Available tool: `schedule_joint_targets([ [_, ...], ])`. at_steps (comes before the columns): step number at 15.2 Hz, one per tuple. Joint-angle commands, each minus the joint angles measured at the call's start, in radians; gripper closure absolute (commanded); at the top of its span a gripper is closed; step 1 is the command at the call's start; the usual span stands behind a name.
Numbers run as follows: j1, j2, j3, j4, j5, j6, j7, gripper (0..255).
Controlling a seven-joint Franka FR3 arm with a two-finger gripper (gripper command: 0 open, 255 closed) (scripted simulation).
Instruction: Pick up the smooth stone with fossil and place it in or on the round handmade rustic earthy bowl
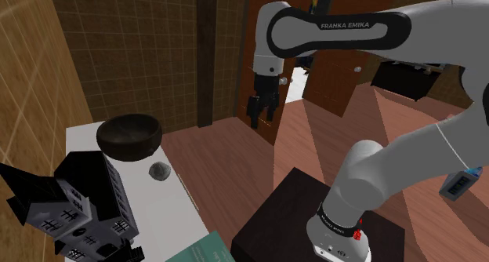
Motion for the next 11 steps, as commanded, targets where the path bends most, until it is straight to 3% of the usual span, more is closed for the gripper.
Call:
schedule_joint_targets([
  [1, 0.02, 0.05, 0.028, 0.014, 0.031, 0.045, 0.02, 0],
  [11, 0.099, 0.323, 0.144, 0.156, 0.127, 0.228, 0.094, 0],
])
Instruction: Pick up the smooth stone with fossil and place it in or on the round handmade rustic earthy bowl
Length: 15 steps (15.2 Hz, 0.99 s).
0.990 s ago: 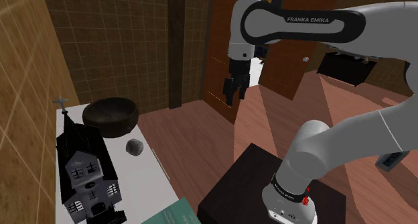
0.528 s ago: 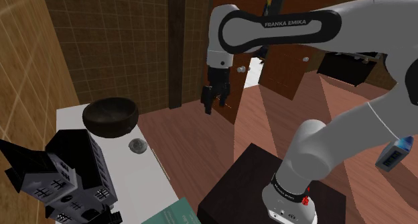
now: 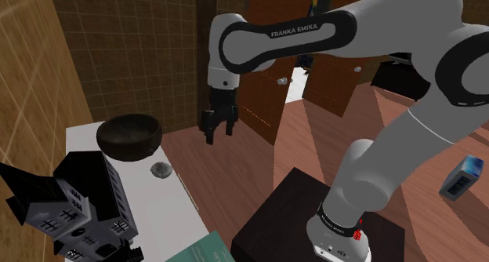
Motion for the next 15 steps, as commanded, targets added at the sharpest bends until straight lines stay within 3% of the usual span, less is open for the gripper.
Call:
schedule_joint_targets([
  [1, 0.014, 0.054, 0.021, 0.036, 0.013, 0.03, 0.015, 0],
  [15, 0.112, 0.458, 0.138, 0.377, -0.007, 0.174, 0.131, 0],
])
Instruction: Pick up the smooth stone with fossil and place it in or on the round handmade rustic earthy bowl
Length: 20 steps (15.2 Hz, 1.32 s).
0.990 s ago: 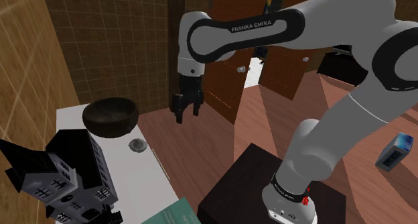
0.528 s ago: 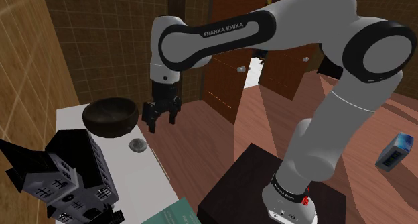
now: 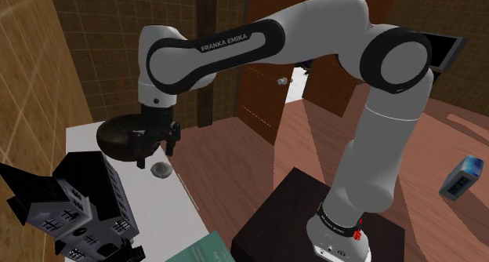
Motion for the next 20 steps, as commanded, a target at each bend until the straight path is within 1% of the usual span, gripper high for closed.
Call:
schedule_joint_targets([
  [1, 0.009, 0.024, 0.006, 0.005, -0.004, 0.023, 0.008, 0],
  [7, 0.02, 0.05, 0.012, -0.037, -0.005, 0.093, 0.009, 0],
  [15, 0.02, 0.05, 0.011, -0.037, -0.005, 0.093, 0.009, 0],
  [16, 0.02, 0.05, 0.011, -0.037, -0.005, 0.093, 0.009, 255],
  [20, 0.02, 0.05, 0.011, -0.037, -0.005, 0.093, 0.009, 255],
])
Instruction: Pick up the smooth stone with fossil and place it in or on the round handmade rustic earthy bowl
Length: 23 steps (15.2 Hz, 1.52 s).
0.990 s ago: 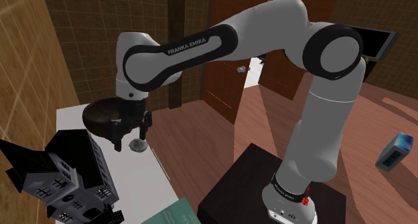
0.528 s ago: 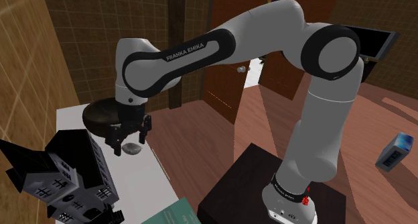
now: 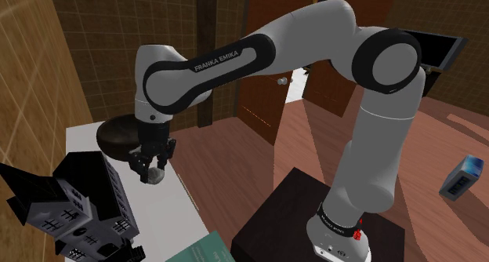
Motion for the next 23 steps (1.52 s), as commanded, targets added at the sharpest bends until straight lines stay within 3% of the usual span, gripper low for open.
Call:
schedule_joint_targets([
  [1, 0.0, 0.0, 0.0, 0.0, 0.0, 0.0, 0.0, 255],
  [5, 0.0, 0.0, 0.0, 0.0, 0.0, 0.0, 0.0, 255],
  [23, -0.008, -0.058, -0.003, 0.172, -0.004, -0.224, 0.044, 255],
])
